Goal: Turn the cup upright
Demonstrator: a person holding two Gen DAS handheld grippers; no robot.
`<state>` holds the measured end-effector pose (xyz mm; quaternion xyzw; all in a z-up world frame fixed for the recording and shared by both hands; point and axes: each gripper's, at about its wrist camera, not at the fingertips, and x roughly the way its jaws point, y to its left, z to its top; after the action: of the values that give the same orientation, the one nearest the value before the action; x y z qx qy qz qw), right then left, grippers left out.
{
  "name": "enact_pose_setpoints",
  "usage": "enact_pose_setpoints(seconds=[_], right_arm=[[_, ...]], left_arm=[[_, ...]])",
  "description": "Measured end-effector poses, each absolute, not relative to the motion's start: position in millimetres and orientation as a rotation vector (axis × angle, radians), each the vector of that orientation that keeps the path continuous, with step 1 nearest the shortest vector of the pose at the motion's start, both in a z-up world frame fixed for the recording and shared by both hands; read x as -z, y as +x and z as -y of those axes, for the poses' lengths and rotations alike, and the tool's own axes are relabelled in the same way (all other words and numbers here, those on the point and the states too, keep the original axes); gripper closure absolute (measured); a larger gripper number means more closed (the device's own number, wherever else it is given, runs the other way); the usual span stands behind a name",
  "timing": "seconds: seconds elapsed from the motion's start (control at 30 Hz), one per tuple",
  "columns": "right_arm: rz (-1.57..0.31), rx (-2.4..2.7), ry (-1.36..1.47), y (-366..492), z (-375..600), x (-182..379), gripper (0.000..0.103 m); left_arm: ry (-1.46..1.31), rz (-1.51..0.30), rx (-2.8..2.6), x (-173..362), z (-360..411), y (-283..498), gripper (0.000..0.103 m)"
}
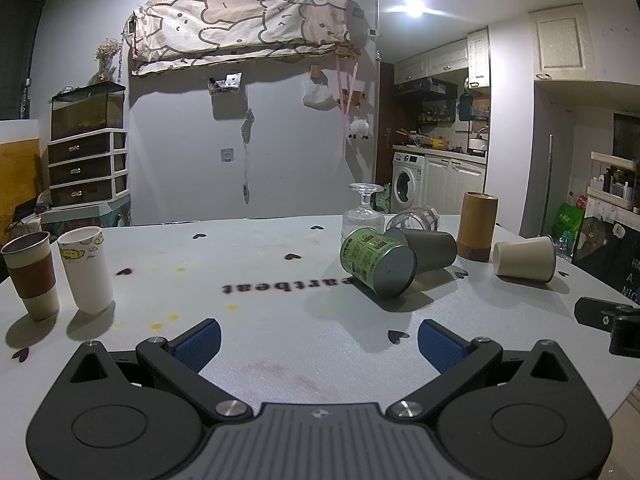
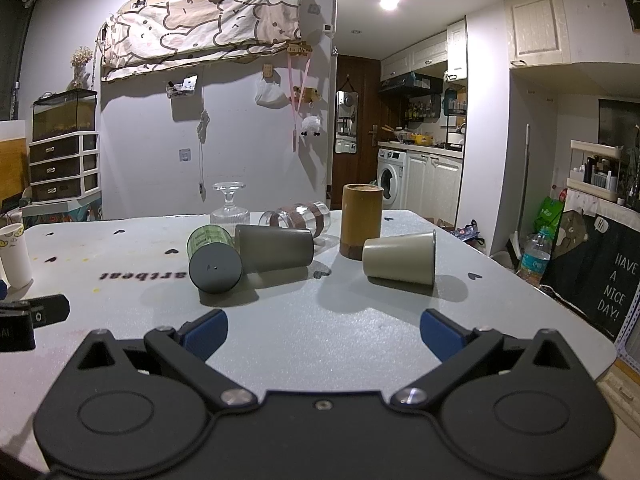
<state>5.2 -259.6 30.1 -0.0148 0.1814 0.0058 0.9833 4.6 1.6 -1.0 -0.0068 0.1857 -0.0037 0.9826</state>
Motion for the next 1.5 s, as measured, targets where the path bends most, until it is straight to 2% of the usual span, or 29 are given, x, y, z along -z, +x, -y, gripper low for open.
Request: enact_pose_setpoints(seconds=[0.4,0.8,0.87,0.97,1.1,1.5], right_arm=[[-0.362,-0.038,0.019,13.1,263.0,-27.0,0.000],[-0.334,-0.292,-0.022,117.5,220.7,-50.0,0.000],[-0.347,-0.326,-0.052,137.0,207.1,-59.1,0.001],[-0.382,-0.379,-0.089,165.3,184.3,-63.2,0.010],[-0.482,-0.412,-0.133,204.5,156.5,-56.1,0.016],[-0.632,-0.356,-0.340,239.0,110.3,-12.0,0.016]], left_arm=[[-0.037,-0.345,0.026,-3.1,-2.6,7.8,0.000],[-0.042,-0.357,0.019,8.1,-8.0,-2.0,0.000],[-0.056,-0.367,0.005,10.0,-12.0,-1.8,0.000],[-0.069,-0.376,-0.009,12.5,-17.7,-2.0,0.000],[-0.079,-0.383,-0.015,15.9,-25.7,-3.8,0.000],[-0.130,-0.410,-0.044,24.3,-48.9,-4.8,0.000]])
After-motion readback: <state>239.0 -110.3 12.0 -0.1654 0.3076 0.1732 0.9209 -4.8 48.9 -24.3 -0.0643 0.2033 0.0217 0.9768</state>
